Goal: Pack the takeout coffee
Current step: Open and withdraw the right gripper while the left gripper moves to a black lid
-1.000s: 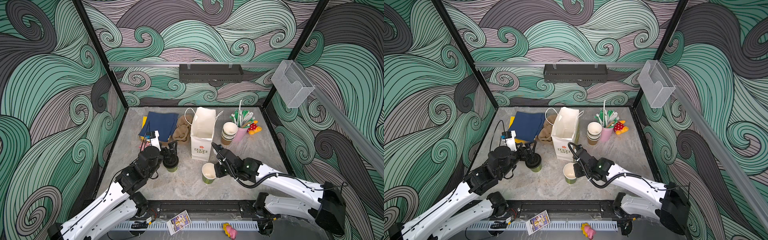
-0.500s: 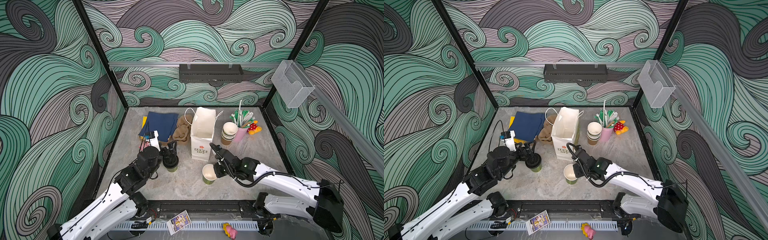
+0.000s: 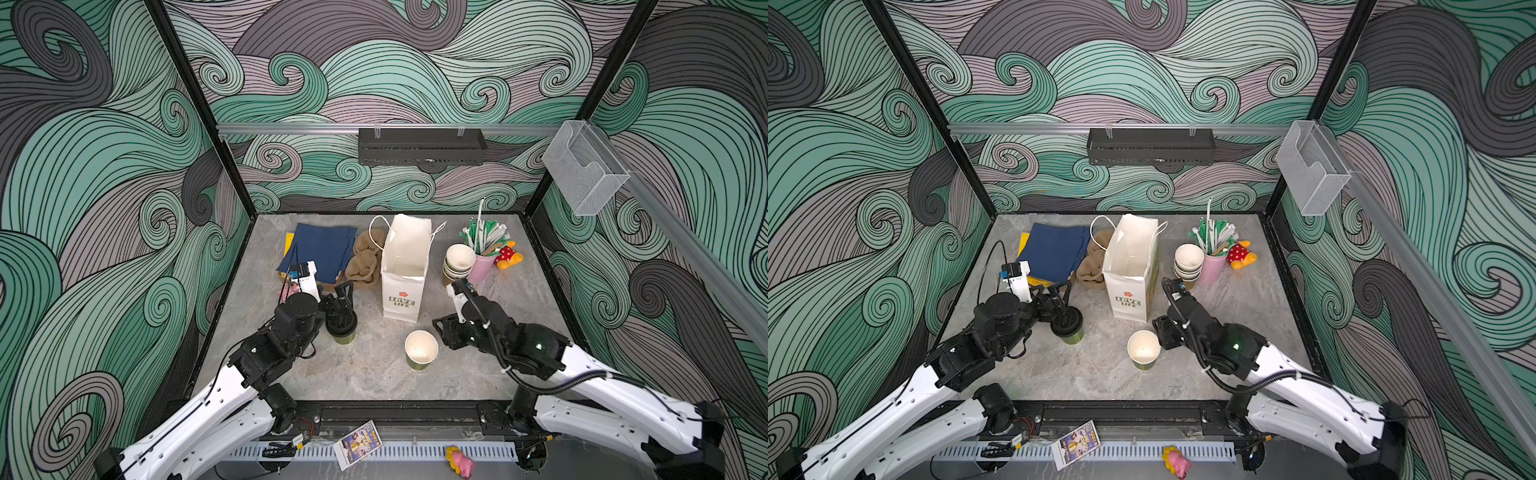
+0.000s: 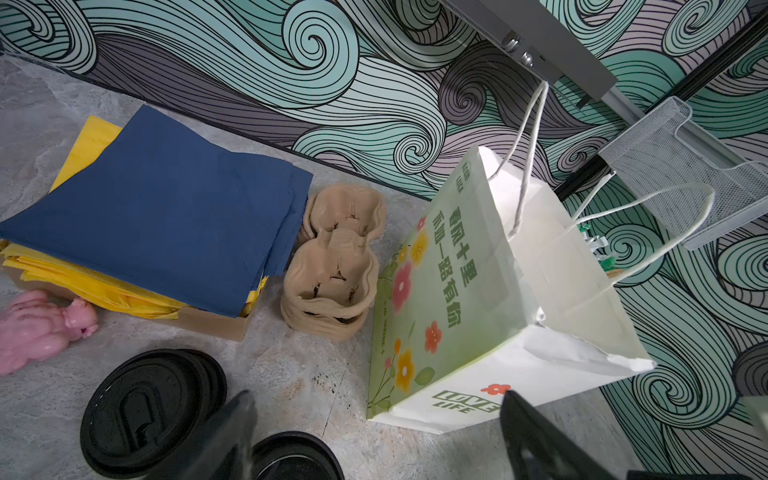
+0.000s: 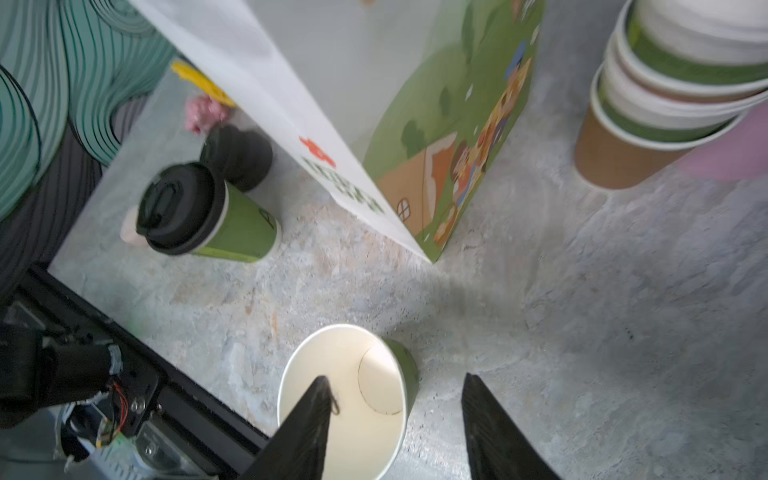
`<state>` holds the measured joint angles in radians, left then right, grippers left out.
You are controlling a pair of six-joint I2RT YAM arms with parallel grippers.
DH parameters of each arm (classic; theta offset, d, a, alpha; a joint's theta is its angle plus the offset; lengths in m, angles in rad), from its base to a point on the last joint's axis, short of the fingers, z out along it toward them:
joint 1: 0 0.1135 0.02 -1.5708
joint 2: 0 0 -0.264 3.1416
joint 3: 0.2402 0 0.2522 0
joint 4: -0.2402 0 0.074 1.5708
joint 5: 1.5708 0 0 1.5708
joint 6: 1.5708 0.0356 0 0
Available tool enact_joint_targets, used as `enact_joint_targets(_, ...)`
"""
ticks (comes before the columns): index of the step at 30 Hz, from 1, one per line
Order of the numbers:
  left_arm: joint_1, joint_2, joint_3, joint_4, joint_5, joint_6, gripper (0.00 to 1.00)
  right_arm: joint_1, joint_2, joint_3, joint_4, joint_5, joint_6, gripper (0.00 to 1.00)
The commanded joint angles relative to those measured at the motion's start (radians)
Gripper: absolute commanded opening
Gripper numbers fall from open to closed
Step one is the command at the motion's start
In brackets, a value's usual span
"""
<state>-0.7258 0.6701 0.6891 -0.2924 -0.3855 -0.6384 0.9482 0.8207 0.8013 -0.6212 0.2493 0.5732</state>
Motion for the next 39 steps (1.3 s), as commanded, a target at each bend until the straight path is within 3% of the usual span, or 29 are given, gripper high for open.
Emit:
enact_joint_targets(1,0.009,0.003,0.013,-0.014,-0.016,0.001,0.93,-0.013,-0.099,-0.046,-0.075,0.23,0.12,0.58)
enact_joint_targets(6,0.009,0.02,0.046,-0.09,-0.056,-0.027,0.93,-0.06,-0.163,-0.089,-0.087,0.24,0.183,0.59)
enact_joint_targets(10,0.017,0.062,0.124,-0.294,-0.17,-0.051,0.93,-0.064,-0.129,-0.072,-0.1,0.219,0.178,0.59)
enact_joint_targets(13,0.057,0.092,0.187,-0.444,-0.238,-0.043,0.94,-0.063,-0.104,-0.058,-0.108,0.211,0.164,0.59)
enact_joint_targets(15,0.104,0.095,0.186,-0.467,-0.226,-0.013,0.95,-0.065,-0.091,-0.053,-0.105,0.208,0.159,0.59)
enact_joint_targets(17,0.177,0.095,0.172,-0.461,-0.162,0.008,0.95,-0.065,-0.086,-0.053,-0.104,0.208,0.155,0.59)
enact_joint_targets(24,0.518,0.172,0.04,-0.279,0.294,0.004,0.95,-0.065,-0.116,-0.06,-0.128,0.202,0.166,0.59)
enact_joint_targets(26,0.576,0.229,0.019,-0.235,0.384,-0.001,0.95,-0.065,-0.13,-0.06,-0.145,0.206,0.172,0.59)
enact_joint_targets(32,0.705,0.425,-0.021,-0.111,0.544,-0.069,0.87,-0.066,-0.176,-0.058,-0.182,0.232,0.175,0.6)
enact_joint_targets(39,0.728,0.598,0.037,-0.103,0.606,-0.029,0.88,-0.071,-0.165,-0.04,-0.191,0.228,0.163,0.61)
